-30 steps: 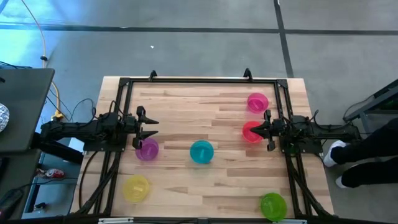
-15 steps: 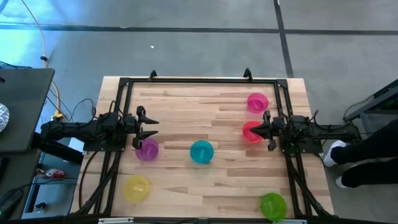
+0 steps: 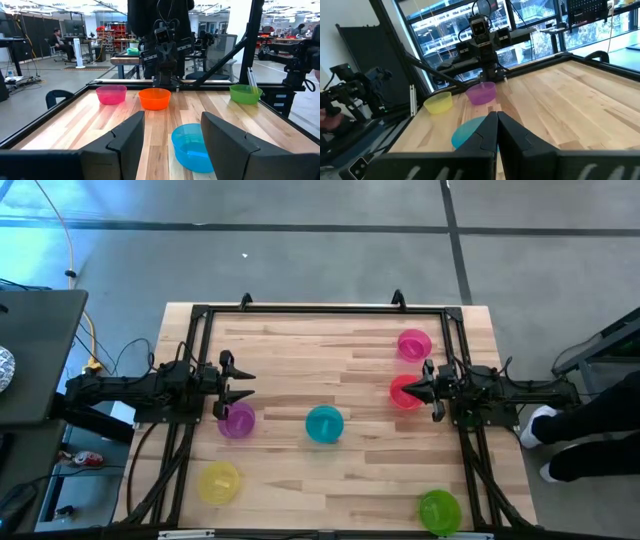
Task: Nest bowls inside each other
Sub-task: Stack the orange bowl on top of the blue bowl
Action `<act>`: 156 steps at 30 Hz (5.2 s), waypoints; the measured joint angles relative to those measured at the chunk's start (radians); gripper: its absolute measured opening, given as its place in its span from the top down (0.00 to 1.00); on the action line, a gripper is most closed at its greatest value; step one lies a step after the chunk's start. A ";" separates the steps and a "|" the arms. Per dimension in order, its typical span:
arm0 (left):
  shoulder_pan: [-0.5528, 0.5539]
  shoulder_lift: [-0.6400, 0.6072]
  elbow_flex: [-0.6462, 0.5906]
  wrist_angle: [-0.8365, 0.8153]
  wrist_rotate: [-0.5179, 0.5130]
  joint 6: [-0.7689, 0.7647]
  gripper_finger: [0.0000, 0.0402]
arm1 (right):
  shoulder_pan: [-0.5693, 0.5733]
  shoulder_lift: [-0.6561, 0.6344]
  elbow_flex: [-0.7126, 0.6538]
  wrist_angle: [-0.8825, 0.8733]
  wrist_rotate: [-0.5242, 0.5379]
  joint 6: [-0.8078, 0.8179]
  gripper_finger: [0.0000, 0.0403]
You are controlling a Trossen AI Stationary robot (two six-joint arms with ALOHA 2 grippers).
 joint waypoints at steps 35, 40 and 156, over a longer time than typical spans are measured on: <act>0.000 0.000 0.000 0.007 -0.019 -0.156 0.54 | -0.001 0.000 0.000 0.007 0.080 0.025 1.00; 0.000 0.000 0.000 0.008 -0.019 -0.226 0.54 | -0.001 0.000 0.000 0.007 0.072 0.048 1.00; 0.000 0.011 0.001 0.170 -0.129 -0.577 0.54 | -0.001 0.742 1.041 -1.271 0.286 -0.083 1.00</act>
